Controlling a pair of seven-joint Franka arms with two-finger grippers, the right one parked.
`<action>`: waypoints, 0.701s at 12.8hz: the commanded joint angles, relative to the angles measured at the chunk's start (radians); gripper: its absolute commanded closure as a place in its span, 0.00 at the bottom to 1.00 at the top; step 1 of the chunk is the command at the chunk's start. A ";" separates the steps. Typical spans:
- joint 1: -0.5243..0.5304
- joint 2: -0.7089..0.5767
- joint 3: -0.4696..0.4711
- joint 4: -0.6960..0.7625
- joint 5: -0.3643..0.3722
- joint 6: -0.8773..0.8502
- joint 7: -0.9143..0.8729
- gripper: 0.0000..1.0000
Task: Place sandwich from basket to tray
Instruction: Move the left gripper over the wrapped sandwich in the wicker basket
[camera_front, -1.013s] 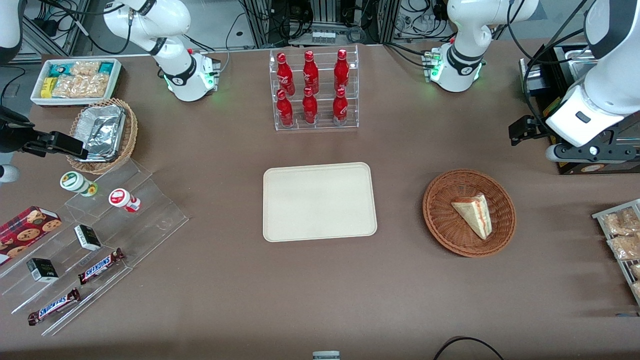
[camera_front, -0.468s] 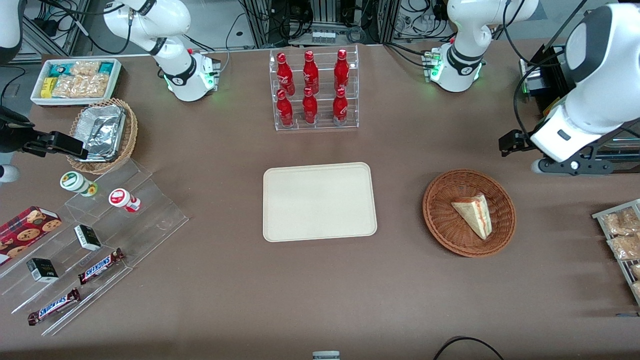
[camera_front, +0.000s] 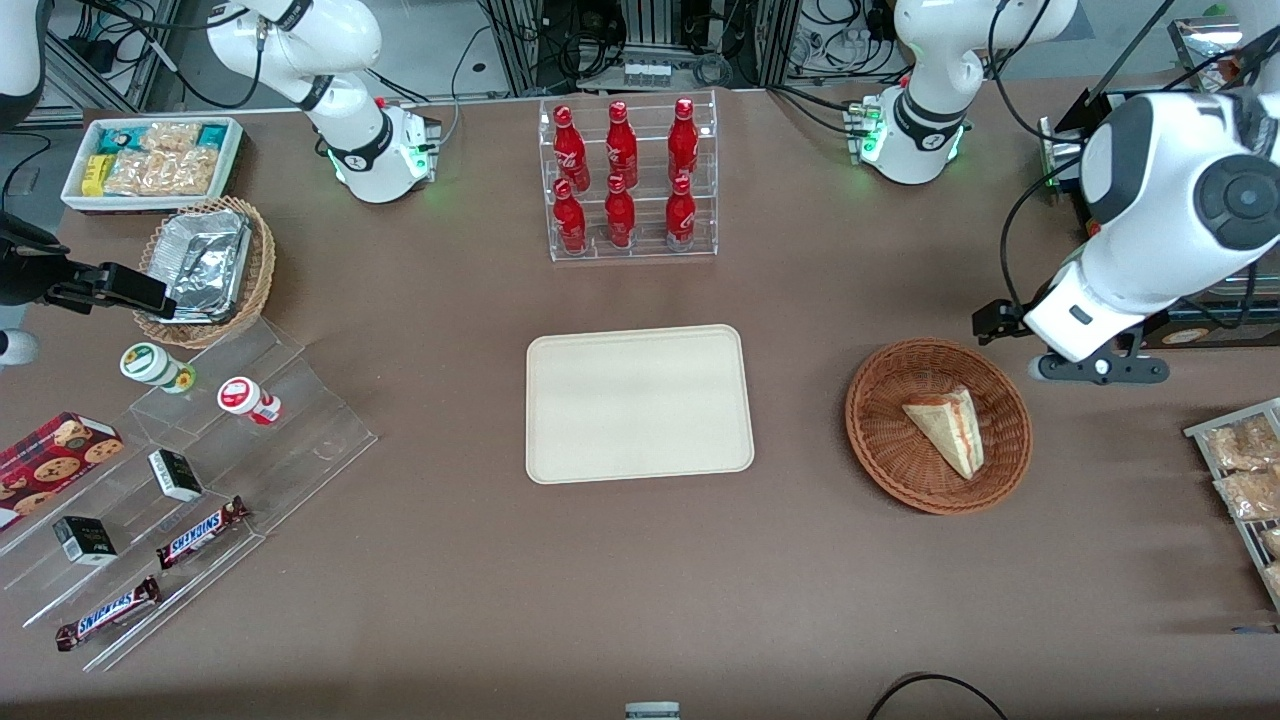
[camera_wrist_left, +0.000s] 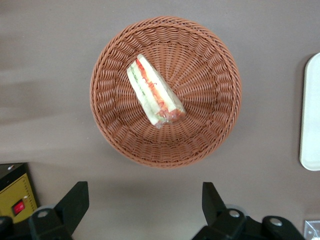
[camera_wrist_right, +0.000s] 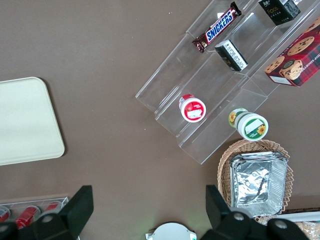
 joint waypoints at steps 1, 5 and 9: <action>0.003 0.035 0.004 -0.022 0.002 0.053 0.010 0.00; 0.030 0.098 0.011 -0.057 0.004 0.168 0.010 0.00; 0.058 0.138 0.012 -0.073 -0.001 0.242 -0.038 0.00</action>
